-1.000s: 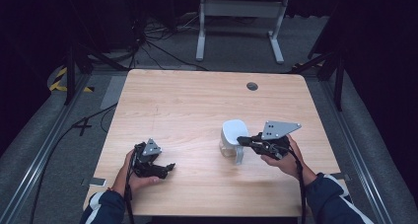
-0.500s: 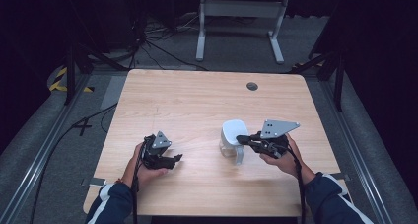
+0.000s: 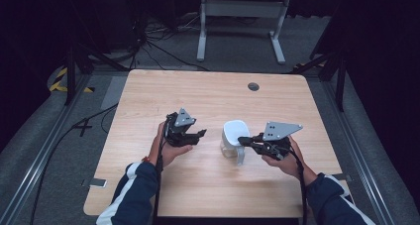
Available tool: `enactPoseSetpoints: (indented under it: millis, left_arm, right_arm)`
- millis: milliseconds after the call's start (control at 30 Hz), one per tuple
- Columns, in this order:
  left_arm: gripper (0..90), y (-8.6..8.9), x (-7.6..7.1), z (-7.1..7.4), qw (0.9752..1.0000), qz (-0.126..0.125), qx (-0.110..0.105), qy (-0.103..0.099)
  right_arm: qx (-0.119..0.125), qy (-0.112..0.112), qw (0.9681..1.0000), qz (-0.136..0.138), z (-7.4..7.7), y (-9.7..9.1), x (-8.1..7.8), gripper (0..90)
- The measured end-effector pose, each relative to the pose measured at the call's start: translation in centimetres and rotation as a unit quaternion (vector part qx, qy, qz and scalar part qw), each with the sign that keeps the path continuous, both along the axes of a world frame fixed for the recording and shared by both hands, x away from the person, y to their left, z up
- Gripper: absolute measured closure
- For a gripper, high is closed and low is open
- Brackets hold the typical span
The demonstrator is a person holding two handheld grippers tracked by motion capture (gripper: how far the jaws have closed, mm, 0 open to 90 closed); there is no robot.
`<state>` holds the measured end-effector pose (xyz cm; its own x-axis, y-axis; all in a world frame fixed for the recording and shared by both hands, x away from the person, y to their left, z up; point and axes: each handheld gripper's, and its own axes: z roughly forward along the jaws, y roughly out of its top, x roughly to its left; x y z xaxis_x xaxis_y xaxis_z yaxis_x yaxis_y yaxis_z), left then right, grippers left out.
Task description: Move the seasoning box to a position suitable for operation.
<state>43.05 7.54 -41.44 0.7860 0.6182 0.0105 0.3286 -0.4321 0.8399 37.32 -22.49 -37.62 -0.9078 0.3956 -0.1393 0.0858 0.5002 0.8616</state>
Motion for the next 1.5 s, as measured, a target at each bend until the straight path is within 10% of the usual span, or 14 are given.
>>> enactPoseSetpoints:
  millis: [467, 1500]
  left_arm:
    - [80.6, -3.5, 0.9, 0.7, 0.9993, -0.034, 0.008, -0.010]
    - [89.4, -5.5, 0.3, 1.3, 0.9970, -0.058, 0.027, -0.043]
  right_arm:
    - [-0.006, -0.005, 1.0000, 0.000, 0.0, -0.1, -0.2, 90.0]
    - [-0.003, -0.007, 1.0000, 0.005, -0.2, -0.2, -0.6, 90.0]
